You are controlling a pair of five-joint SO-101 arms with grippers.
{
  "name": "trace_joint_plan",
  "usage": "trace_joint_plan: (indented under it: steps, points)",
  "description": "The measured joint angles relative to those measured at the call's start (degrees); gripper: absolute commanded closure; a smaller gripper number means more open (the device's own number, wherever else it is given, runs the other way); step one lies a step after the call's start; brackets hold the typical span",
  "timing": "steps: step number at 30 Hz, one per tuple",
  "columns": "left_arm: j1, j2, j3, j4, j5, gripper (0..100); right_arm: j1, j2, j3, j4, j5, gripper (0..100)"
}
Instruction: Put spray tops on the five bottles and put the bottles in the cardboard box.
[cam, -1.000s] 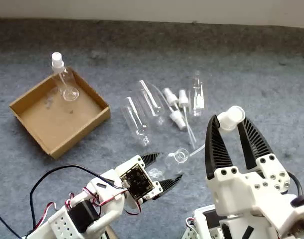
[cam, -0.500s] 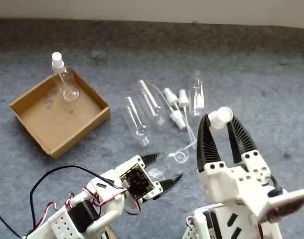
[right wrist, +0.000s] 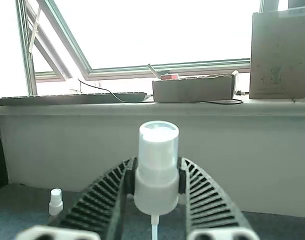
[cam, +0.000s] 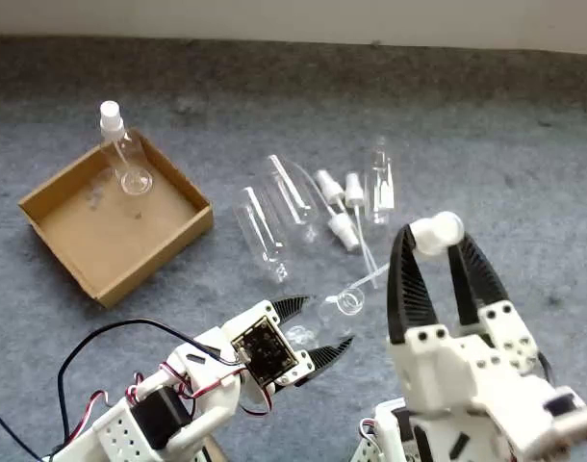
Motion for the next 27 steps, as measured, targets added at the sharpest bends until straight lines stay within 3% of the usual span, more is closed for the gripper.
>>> trace_joint_plan:
  steps: [10, 27]
  points:
    - [0.00, 0.00, 0.00, 0.00, 0.00, 97, 0.00, 0.00, -7.03, 5.89, 0.00, 91.8]
    - [-0.09, 0.00, 0.00, 0.00, 0.00, 97, -0.62, 0.00, 7.03, 1.85, -0.35, 91.8]
